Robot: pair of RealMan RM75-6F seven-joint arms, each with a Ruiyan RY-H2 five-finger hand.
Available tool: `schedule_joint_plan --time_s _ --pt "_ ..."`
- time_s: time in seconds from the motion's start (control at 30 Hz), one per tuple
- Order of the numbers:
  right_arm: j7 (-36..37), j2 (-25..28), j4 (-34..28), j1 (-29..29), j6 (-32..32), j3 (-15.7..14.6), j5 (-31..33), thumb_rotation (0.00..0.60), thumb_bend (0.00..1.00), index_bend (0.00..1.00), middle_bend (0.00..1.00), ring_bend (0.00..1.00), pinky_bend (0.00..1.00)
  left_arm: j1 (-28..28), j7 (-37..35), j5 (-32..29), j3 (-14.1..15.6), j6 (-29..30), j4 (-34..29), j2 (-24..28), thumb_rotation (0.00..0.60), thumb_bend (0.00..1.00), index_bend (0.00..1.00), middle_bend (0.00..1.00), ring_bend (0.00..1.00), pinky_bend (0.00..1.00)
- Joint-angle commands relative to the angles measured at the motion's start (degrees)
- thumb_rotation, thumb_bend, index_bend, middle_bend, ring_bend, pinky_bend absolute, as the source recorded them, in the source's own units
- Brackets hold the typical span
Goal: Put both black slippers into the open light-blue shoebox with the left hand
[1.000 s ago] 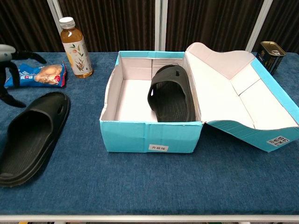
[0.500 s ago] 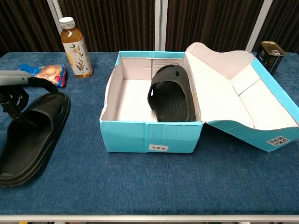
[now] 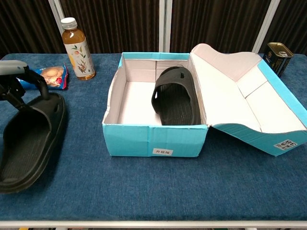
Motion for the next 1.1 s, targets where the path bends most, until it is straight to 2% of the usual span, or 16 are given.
schedule_joint_plan --time_s 0.03,0.17,0.27,0.4,0.57,0.77,0.93,1.1 --pt "0.10 0.01 0.13 0.00 0.09 -0.02 -0.12 0.600 0.12 0.00 0.09 0.00 0.07 2.88 -7.66 2.78 -3.46 1.92 -2.30 3.40 0.600 0.22 0.48 0.47 0.85 0.86" --pt "0.18 0.08 0.20 -0.05 0.30 -0.03 -0.21 0.600 0.12 0.00 0.09 0.00 0.07 6.28 -22.95 7.92 -9.49 3.79 -3.07 4.66 0.600 0.21 0.48 0.47 0.85 0.86" --pt "0.12 0.05 0.15 -0.09 0.40 -0.10 -0.35 0.600 0.12 0.00 0.09 0.00 0.07 6.92 -31.84 12.68 -12.49 4.24 -2.46 3.53 0.600 0.21 0.48 0.47 0.84 0.85" --pt "-0.20 0.19 -0.12 -0.21 0.56 -0.16 -0.37 0.600 0.12 0.00 0.09 0.00 0.07 5.57 -37.88 17.78 -14.60 5.21 -0.79 0.12 0.600 0.21 0.48 0.47 0.83 0.85" --pt "-0.77 0.66 -0.75 -0.52 0.84 -0.21 -0.16 0.600 0.12 0.00 0.09 0.00 0.07 1.59 -38.30 21.10 -15.73 6.21 2.60 -5.85 0.600 0.21 0.48 0.47 0.81 0.83" --pt "-1.17 0.71 -1.22 -0.65 0.66 -0.27 0.22 0.600 0.12 0.00 0.09 0.00 0.07 -3.60 -37.72 21.77 -16.52 5.81 7.43 -13.72 0.600 0.21 0.47 0.47 0.78 0.79" --pt "-1.58 0.82 -1.60 -0.66 0.53 -0.23 0.43 0.600 0.12 0.00 0.09 0.00 0.07 -6.94 -35.92 22.90 -16.32 6.32 11.36 -19.11 0.600 0.21 0.47 0.47 0.75 0.73" --pt "-1.73 0.92 -1.81 -0.60 0.26 -0.19 0.68 0.600 0.12 0.00 0.09 0.00 0.07 -9.51 -34.12 24.21 -15.23 6.72 18.06 -23.96 0.600 0.19 0.47 0.47 0.75 0.69"
